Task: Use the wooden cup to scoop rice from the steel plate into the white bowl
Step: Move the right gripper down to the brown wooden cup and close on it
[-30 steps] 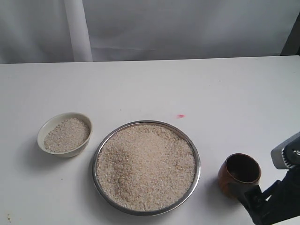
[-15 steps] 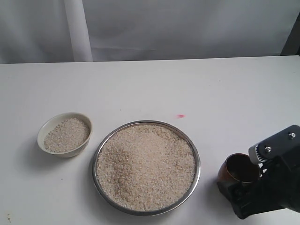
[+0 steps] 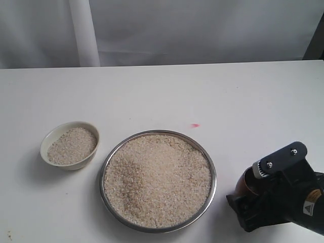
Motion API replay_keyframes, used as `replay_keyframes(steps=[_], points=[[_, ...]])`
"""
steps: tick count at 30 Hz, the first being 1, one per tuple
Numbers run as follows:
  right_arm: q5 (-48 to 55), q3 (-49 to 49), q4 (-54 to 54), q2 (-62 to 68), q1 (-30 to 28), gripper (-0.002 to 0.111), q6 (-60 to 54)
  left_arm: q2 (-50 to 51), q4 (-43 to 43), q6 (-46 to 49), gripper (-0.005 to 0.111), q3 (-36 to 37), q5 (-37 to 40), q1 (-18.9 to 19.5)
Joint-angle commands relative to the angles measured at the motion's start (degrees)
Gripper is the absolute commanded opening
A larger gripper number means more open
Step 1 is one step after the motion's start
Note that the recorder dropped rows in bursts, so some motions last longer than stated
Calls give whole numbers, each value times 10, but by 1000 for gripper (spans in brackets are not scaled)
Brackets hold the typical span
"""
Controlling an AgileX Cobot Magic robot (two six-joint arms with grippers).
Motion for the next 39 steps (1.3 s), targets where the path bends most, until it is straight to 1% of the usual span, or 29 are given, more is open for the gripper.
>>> replay_keyframes(steps=[1, 9, 13, 16, 22, 29, 39], points=[[-68, 28, 4, 3, 1, 105, -1, 0, -3, -1, 0, -2, -3, -4], [-64, 34, 6, 18, 1, 105, -1, 0, -3, -1, 0, -2, -3, -4], [-89, 34, 6, 67, 1, 105, -1, 0, -3, -1, 0, -2, -3, -4], [-117, 34, 6, 75, 1, 105, -1, 0, -3, -1, 0, -2, -3, -4], [-120, 31, 6, 75, 1, 105, -1, 0, -3, -1, 0, -2, -3, -4], [-120, 31, 6, 75, 1, 98, -1, 0, -3, -1, 0, -2, -3, -4], [-129, 31, 0, 110, 1, 93, -1, 0, -3, -1, 0, -2, -3, -4]])
